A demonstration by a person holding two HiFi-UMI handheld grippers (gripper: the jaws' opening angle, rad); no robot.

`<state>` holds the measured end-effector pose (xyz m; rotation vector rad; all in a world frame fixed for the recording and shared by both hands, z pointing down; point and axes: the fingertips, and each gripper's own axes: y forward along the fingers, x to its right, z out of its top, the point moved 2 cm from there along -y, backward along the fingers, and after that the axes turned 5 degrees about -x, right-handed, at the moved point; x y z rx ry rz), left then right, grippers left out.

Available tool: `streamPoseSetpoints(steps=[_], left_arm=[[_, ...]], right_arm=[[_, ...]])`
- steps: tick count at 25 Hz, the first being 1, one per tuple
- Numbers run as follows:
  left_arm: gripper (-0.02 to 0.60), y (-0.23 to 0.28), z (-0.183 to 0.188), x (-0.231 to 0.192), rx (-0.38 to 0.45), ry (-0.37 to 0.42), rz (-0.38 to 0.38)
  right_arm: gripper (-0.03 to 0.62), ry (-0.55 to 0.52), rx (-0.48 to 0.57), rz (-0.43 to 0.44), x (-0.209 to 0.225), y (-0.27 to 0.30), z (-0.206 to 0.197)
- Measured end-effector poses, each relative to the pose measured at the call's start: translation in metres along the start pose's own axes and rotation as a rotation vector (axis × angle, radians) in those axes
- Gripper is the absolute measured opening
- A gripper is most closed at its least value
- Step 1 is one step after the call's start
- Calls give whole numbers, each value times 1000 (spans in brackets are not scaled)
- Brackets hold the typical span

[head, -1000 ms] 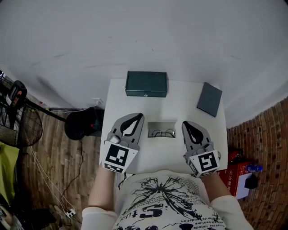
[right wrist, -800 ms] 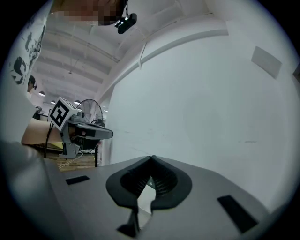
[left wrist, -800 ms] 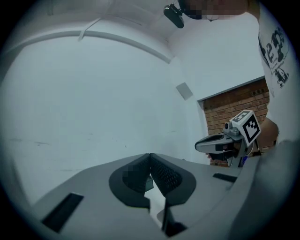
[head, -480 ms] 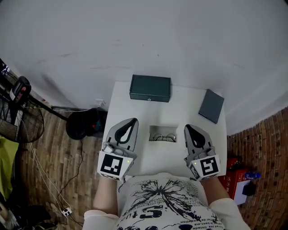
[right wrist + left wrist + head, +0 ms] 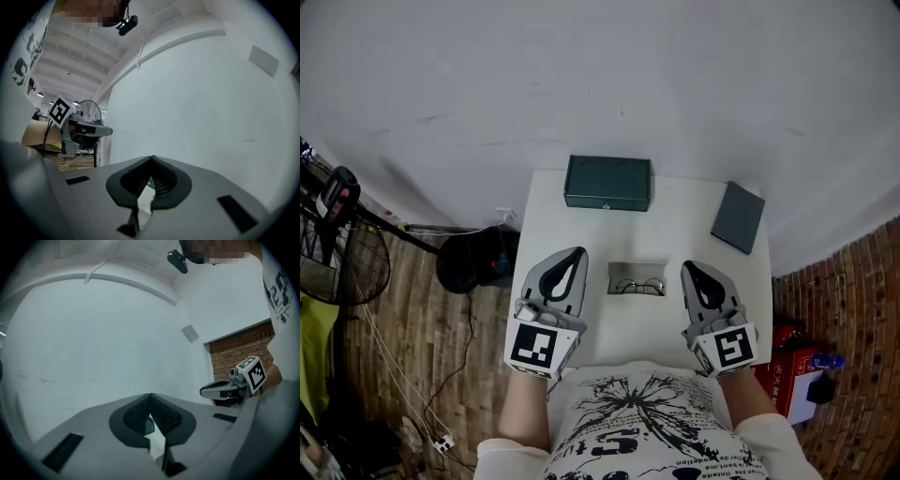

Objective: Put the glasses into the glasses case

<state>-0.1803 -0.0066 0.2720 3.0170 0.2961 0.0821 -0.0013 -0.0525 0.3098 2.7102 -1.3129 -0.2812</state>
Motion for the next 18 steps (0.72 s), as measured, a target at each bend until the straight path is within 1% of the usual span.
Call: streamPoseSetpoints(steps=[3, 7, 12, 15, 18], left_arm=[[14, 1, -2, 2, -12, 4, -1], [14, 0, -7, 3, -62, 29, -5], [14, -1, -5, 4, -40, 8, -11], [14, -3, -8, 5, -47, 2, -13], [14, -3, -8, 6, -29, -16, -12]], right_arm=[[12, 0, 4, -5, 0, 0, -2], [12, -3, 1, -8, -1, -1, -3], [13, -3, 3, -20, -2, -3, -3], [14, -3, 1, -23, -3, -4, -4], [13, -5, 1, -24, -4, -5, -5]])
